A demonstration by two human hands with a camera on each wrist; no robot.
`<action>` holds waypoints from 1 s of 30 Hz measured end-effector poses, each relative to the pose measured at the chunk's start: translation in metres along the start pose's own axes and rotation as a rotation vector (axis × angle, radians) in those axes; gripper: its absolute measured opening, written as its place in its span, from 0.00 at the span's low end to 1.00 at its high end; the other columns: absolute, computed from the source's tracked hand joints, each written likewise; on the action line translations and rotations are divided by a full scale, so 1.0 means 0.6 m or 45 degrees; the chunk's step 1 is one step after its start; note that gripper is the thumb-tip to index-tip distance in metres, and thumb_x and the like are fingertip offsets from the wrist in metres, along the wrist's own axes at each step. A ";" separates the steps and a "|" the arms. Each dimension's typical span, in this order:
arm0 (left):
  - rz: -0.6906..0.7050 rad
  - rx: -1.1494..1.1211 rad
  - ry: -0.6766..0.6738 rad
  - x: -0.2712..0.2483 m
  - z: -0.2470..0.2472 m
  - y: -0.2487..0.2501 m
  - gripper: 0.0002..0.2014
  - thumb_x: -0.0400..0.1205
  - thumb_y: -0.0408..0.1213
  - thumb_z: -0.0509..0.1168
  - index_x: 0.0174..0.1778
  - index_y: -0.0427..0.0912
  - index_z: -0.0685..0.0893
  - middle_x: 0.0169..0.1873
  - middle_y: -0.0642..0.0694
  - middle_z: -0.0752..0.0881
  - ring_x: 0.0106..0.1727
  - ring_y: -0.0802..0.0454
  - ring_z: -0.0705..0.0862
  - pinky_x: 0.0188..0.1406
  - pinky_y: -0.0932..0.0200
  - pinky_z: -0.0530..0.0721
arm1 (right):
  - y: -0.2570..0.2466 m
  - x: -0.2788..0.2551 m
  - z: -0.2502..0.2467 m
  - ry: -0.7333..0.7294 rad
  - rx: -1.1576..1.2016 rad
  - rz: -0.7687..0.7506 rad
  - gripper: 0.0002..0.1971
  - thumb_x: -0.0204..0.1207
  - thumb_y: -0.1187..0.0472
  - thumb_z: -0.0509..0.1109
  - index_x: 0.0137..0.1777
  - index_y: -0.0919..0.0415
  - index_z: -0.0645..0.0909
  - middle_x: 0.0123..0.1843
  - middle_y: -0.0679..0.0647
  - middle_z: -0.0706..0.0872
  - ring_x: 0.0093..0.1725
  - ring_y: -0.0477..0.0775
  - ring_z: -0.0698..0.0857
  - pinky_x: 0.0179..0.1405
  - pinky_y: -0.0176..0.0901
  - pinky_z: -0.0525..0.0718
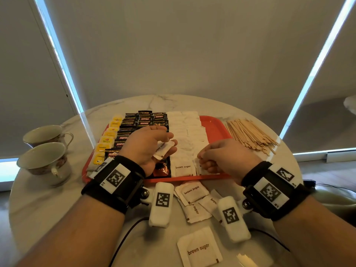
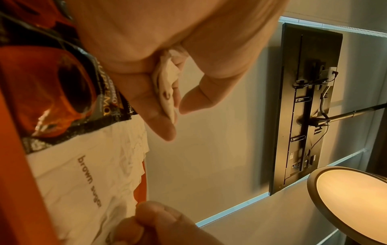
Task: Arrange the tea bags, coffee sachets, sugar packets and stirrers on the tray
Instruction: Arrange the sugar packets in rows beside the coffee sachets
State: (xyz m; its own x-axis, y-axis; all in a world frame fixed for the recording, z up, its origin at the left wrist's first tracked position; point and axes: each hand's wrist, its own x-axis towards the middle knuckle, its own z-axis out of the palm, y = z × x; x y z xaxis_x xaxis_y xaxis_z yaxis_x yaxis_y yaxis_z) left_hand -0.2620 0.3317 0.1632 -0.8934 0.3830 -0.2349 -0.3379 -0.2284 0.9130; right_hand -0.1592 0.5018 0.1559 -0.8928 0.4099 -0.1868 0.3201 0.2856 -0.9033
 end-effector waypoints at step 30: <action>0.062 -0.207 0.067 0.012 -0.005 0.004 0.23 0.77 0.08 0.49 0.55 0.36 0.79 0.55 0.33 0.85 0.55 0.34 0.90 0.46 0.47 0.93 | 0.005 0.080 -0.009 0.134 0.825 0.136 0.38 0.83 0.40 0.67 0.88 0.54 0.61 0.88 0.58 0.64 0.85 0.60 0.66 0.78 0.57 0.68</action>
State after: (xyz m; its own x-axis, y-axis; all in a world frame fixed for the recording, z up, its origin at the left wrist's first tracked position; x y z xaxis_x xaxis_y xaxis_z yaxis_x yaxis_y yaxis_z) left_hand -0.2700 0.3311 0.1624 -0.9227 0.3218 -0.2125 -0.3334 -0.3889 0.8588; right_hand -0.1992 0.5270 0.1466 -0.8204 0.4992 -0.2790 0.1203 -0.3264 -0.9376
